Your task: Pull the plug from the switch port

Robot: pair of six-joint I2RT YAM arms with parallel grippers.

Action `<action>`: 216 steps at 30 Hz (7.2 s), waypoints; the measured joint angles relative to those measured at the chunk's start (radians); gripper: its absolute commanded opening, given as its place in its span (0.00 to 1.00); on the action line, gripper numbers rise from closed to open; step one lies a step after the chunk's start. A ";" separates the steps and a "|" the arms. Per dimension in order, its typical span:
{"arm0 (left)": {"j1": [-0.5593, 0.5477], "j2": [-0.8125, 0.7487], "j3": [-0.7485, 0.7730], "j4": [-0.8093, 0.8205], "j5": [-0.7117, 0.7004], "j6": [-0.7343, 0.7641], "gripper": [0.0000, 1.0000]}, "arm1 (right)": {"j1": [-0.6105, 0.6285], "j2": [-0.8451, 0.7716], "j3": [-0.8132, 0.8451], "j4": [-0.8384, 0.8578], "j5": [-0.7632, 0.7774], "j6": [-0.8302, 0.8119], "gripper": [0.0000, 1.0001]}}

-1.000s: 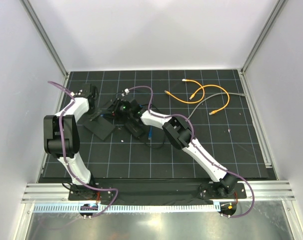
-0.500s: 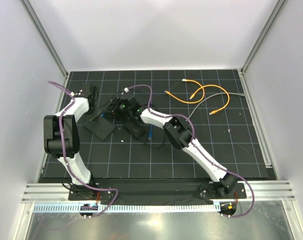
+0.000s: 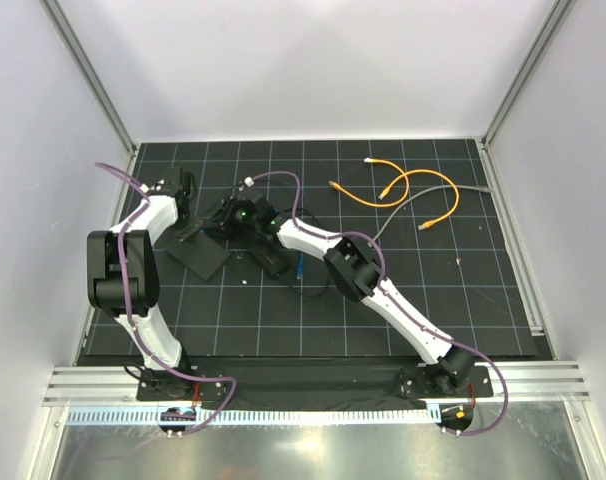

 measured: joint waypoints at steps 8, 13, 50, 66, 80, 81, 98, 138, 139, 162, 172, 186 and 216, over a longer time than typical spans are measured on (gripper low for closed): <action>0.000 -0.005 -0.010 0.012 -0.010 0.000 0.06 | 0.000 0.032 0.030 0.006 0.001 0.031 0.15; 0.000 -0.005 -0.011 0.013 -0.011 0.000 0.04 | 0.002 0.036 0.043 -0.002 0.006 0.032 0.01; 0.074 0.035 0.030 -0.038 -0.071 0.004 0.00 | 0.066 0.061 0.108 -0.001 0.363 -0.024 0.01; 0.074 0.035 0.033 -0.040 -0.070 0.020 0.00 | 0.022 0.027 0.039 0.073 0.397 -0.189 0.01; 0.050 -0.090 -0.043 -0.117 -0.025 0.031 0.00 | -0.086 -0.511 -0.360 0.124 0.198 -0.354 0.01; 0.043 -0.108 -0.044 -0.122 -0.019 0.031 0.00 | -0.099 -0.557 -0.382 0.135 0.195 -0.368 0.01; 0.012 -0.207 -0.050 -0.125 0.020 0.045 0.00 | -0.270 -0.955 -0.664 -0.062 0.466 -0.603 0.01; 0.013 -0.129 0.051 -0.134 -0.029 0.053 0.03 | -0.408 -0.478 -0.357 -0.213 0.252 -0.599 0.66; 0.016 -0.114 0.061 -0.135 -0.030 0.051 0.04 | -0.366 -0.455 -0.312 -0.190 0.220 -0.600 0.66; 0.103 -0.057 -0.018 -0.051 0.058 -0.008 0.10 | -0.036 -0.122 -0.069 -0.008 -0.034 -0.400 0.44; 0.103 -0.113 -0.037 -0.043 0.062 -0.010 0.10 | 0.003 -0.074 -0.023 0.005 -0.030 -0.312 0.42; 0.103 -0.123 -0.037 -0.032 0.066 -0.029 0.11 | -0.002 -0.040 0.013 0.010 -0.026 -0.274 0.42; 0.113 -0.117 -0.012 -0.027 0.048 -0.018 0.11 | 0.041 -0.174 -0.372 0.245 -0.085 -0.188 0.37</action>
